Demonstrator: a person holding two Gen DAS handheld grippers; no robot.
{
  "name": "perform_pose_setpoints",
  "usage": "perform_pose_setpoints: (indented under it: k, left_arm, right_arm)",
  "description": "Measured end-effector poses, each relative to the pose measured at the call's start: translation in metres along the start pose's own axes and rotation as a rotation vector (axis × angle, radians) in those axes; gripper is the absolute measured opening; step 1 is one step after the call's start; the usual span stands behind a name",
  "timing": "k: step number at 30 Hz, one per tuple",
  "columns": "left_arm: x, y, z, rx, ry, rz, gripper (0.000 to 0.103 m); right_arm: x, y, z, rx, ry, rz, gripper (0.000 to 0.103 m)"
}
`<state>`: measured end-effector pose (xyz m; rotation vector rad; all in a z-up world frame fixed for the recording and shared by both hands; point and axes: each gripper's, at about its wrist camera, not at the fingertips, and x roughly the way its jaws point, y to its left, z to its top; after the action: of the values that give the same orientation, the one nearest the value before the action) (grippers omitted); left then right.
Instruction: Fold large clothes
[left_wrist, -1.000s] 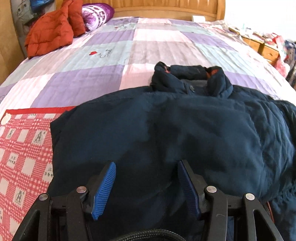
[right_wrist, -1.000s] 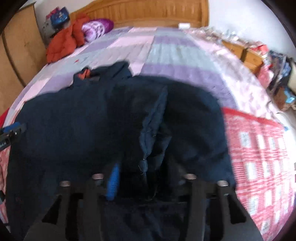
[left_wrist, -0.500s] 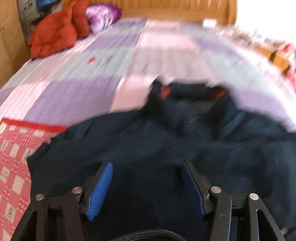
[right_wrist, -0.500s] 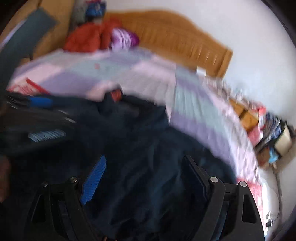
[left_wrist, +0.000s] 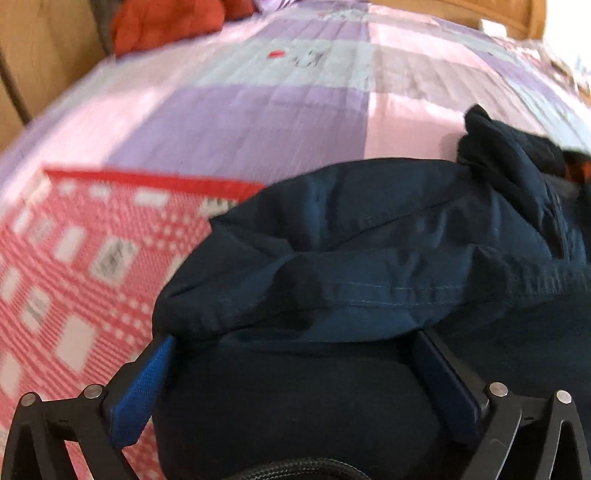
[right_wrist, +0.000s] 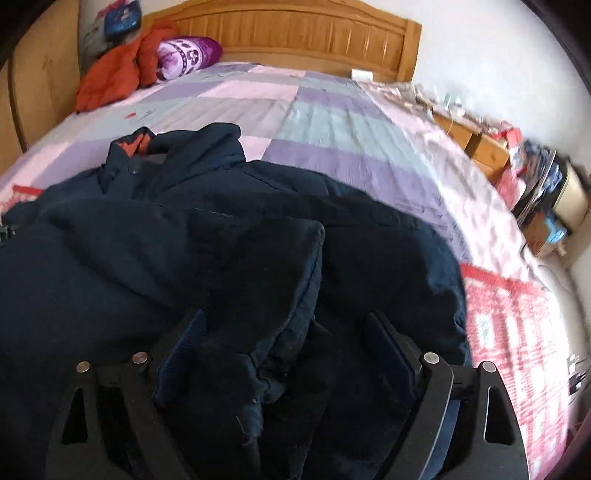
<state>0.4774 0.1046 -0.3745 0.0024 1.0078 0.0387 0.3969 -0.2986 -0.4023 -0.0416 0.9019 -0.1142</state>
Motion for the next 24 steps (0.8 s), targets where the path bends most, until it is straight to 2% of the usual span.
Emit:
perform_pose_setpoints:
  k: [3,5,6,9,10,12,14,15,17,18,19,20,22,24]
  left_arm:
    - [-0.005,0.022,0.003,-0.049,0.022,-0.025,0.103]
    - [-0.021,0.036,0.000,-0.016,-0.017,0.027,0.103]
    - [-0.026,0.037,-0.002,0.010,-0.030,0.055,0.103]
    - [-0.037,0.045,-0.001,0.037,-0.072,0.103,0.101]
    - [-0.041,0.045,0.001,0.029,-0.095,0.100,0.101]
    - [-0.043,0.039,0.006,0.025,-0.136,0.096,0.101]
    - [-0.028,0.035,0.011,0.014,-0.097,0.133,0.101]
    - [-0.013,0.039,0.013,-0.018,-0.040,0.132,0.101]
    - [0.008,0.047,0.016,-0.053,0.033,0.140,0.103]
    - [0.013,0.049,0.016,-0.060,0.044,0.134,0.103]
    - [0.018,0.049,0.018,-0.056,0.055,0.137,0.103]
    - [0.023,0.045,0.019,-0.037,0.064,0.152,0.103]
    - [0.031,0.038,0.021,-0.014,0.088,0.177,0.103]
    - [0.033,0.043,0.024,-0.069,0.125,0.159,0.103]
  right_arm:
    - [-0.003,-0.002,0.004,-0.036,0.015,0.012,0.090]
    - [-0.011,-0.004,0.011,-0.057,0.013,0.015,0.089]
    - [-0.021,-0.004,0.011,-0.071,-0.006,-0.015,0.089]
    - [-0.063,0.003,0.011,-0.104,-0.154,-0.082,0.089]
    - [-0.076,0.013,0.012,-0.125,-0.209,-0.079,0.089]
    - [-0.085,0.038,0.018,-0.183,-0.247,-0.047,0.089]
    - [-0.074,0.066,0.024,-0.247,-0.219,-0.002,0.089]
    - [-0.063,0.073,0.026,-0.258,-0.180,0.008,0.089]
    - [-0.030,0.070,0.025,-0.216,-0.060,-0.001,0.089]
    - [-0.017,0.060,0.024,-0.160,-0.023,0.030,0.089]
    - [-0.009,0.049,0.022,-0.106,-0.017,0.070,0.090]
    - [-0.006,0.045,0.023,-0.095,-0.018,0.071,0.090]
    - [0.001,0.047,0.024,-0.121,-0.015,0.068,0.090]
    - [0.007,0.045,0.029,-0.107,0.009,0.086,0.090]
